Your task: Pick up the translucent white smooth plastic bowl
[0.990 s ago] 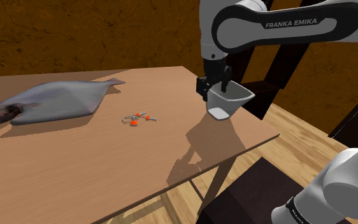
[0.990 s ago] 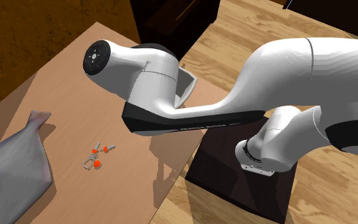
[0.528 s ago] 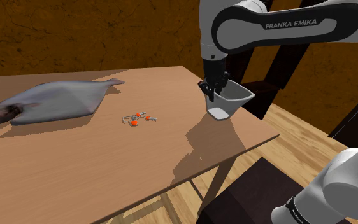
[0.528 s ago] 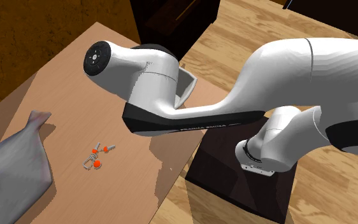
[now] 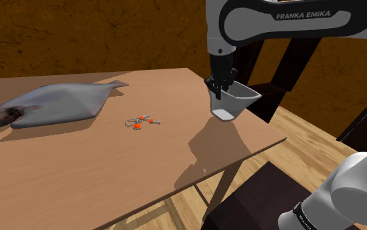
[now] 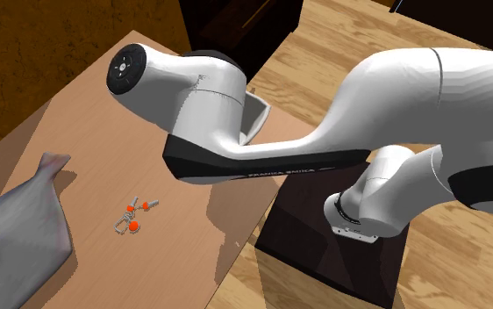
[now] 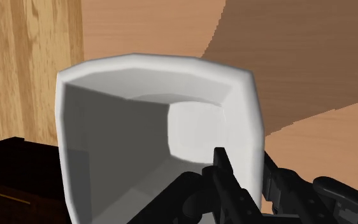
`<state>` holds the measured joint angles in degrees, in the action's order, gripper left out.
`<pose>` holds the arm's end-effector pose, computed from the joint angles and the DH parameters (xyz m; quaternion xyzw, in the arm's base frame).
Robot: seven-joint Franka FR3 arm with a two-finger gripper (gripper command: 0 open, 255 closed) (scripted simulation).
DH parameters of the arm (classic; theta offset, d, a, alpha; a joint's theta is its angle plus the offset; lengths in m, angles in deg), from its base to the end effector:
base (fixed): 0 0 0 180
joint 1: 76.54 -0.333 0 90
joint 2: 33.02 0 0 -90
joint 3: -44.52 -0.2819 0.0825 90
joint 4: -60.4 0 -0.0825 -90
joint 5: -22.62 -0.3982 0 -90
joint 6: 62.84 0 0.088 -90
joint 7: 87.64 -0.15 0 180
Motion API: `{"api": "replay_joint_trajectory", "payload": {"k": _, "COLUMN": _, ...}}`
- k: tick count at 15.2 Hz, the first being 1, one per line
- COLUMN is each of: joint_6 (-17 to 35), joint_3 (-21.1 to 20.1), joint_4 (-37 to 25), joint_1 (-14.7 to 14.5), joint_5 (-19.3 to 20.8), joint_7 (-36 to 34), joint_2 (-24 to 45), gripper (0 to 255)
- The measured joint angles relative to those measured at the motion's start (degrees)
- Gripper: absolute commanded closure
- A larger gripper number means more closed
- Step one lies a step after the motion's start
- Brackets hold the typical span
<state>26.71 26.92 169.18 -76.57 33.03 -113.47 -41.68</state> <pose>0.4890 0.1317 0.4718 0.9868 -0.0666 -0.0470 0.1401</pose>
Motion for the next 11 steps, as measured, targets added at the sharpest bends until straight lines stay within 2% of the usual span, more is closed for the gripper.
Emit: {"api": "replay_joint_trajectory", "payload": {"k": 11, "joint_6": -8.3, "joint_3": -0.2, "joint_4": -9.3, "joint_1": 0.0, "joint_5": 0.3, "joint_7": 1.3, "joint_2": 1.0, "gripper": 255}}
